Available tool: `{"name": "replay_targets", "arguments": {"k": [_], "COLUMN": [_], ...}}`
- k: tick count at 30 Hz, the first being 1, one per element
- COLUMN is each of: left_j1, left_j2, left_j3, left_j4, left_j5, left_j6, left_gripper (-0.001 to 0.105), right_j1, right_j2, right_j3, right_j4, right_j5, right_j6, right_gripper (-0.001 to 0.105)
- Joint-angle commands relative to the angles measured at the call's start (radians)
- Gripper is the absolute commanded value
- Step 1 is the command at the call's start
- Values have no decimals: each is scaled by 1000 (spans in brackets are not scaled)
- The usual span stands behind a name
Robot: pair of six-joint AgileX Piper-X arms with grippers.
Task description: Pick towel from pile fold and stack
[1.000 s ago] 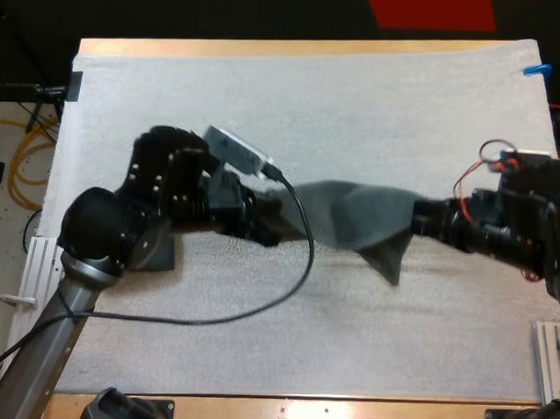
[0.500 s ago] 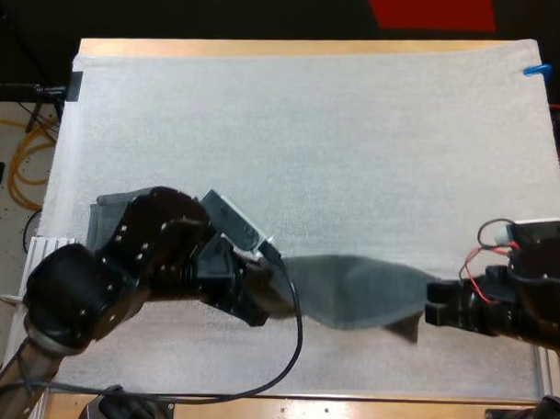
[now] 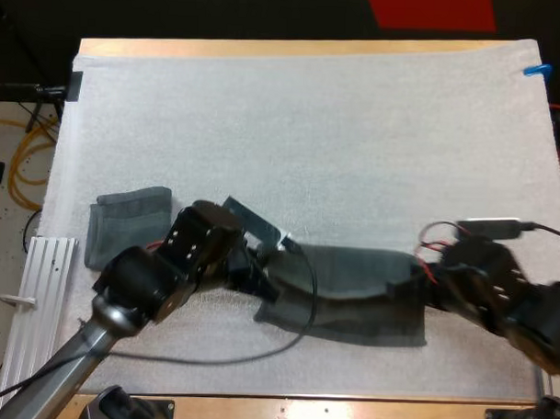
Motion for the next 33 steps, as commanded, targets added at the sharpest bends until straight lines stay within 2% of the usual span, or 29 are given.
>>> {"name": "replay_targets", "arguments": {"k": [1, 4, 9, 13, 15, 19, 29, 31, 33], "left_j1": [15, 67, 166, 220, 246, 270, 275, 275, 275], "left_j2": [13, 80, 218, 307, 363, 451, 633, 648, 656], "left_j3": [5, 10, 10, 10, 10, 10, 10, 10, 8], "left_j4": [-77, -181, -354, -444, -494, -554, -715, -732, -751], "left_j5": [-27, -25, -15, 15, 54, 89, 89, 89, 78], "left_j6": [2, 36, 125, 158, 183, 192, 198, 198, 198], "left_gripper": [0, 0, 0, 0, 0, 0, 0, 0, 0], "right_j1": [-5, -42, -165, -253, -297, -348, -410, -413, -416], "right_j2": [17, 102, 237, 338, 405, 505, 678, 691, 699], "right_j3": [16, 44, 53, 53, 53, 53, 44, 44, 44], "right_j4": [-72, -187, -373, -493, -549, -607, -743, -766, -806], "right_j5": [36, 49, 38, -92, -175, -242, -240, -242, -266], "right_j6": [-1, -4, -60, -74, -74, -62, 19, 18, 25], "right_gripper": [0, 0, 0, 0, 0, 0, 0, 4, 19]}}
